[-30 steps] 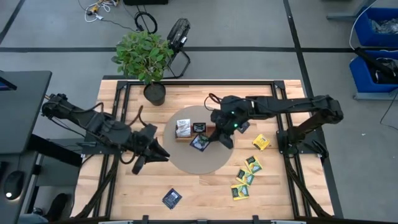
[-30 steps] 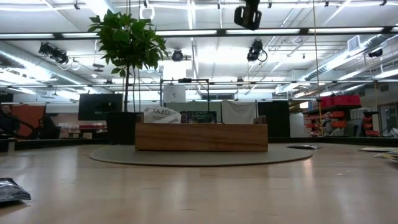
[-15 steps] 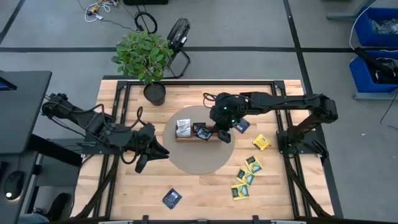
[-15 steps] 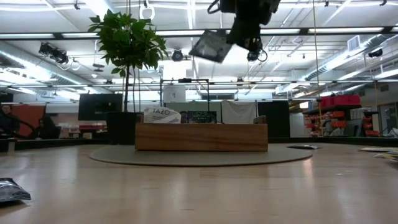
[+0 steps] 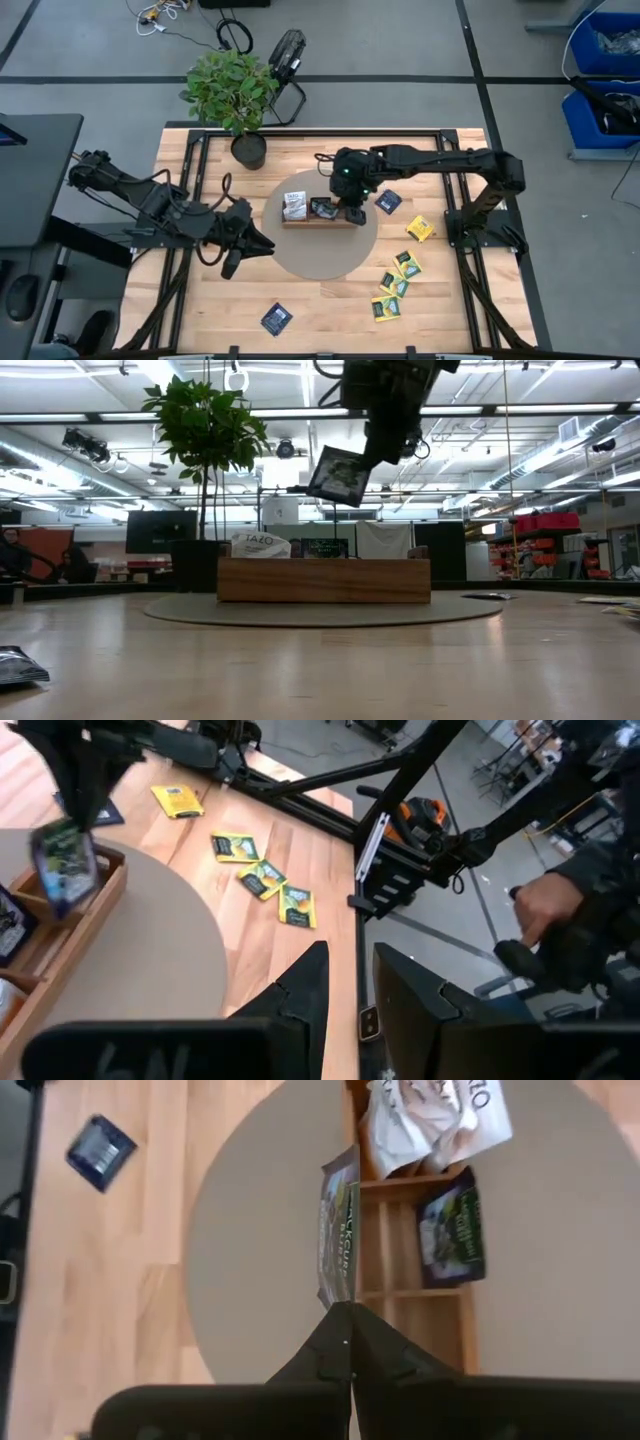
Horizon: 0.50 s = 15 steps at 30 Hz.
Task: Pick & Place Tea
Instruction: Put the blue tea bag into the middle section of the wooden organizer
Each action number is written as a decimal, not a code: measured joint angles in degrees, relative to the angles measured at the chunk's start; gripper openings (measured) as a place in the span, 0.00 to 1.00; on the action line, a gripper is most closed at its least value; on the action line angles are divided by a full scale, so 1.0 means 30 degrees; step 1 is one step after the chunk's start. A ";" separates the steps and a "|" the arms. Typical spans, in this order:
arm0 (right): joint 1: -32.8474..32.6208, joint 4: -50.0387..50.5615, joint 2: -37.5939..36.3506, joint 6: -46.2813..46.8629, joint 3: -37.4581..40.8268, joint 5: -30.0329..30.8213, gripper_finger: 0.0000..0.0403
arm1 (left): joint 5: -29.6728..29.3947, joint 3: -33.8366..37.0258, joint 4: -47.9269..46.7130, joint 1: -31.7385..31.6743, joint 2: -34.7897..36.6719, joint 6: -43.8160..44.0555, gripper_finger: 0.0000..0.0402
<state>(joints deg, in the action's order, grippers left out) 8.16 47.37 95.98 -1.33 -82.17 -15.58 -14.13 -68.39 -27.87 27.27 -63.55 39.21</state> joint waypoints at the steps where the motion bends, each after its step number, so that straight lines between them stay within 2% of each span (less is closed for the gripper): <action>1: 0.0055 0.0335 0.0300 -0.0311 -0.0466 0.0049 0.00 | 0.0000 -0.0018 0.0005 0.0000 -0.0048 0.0173 0.22; 9: 0.0400 0.3748 0.3137 -0.3177 -0.3721 0.1447 0.00 | 0.0030 -0.0004 -0.0105 -0.0007 -0.0292 0.0785 0.22; 15: 0.0400 0.3014 0.4053 -0.3723 -0.3906 0.1597 0.00 | 0.0033 -0.0004 -0.0115 -0.0007 -0.0328 0.0800 0.22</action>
<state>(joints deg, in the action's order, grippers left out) 9.37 56.41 108.14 -12.50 -93.89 -10.79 -14.03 -68.40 -28.21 27.24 -64.53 41.61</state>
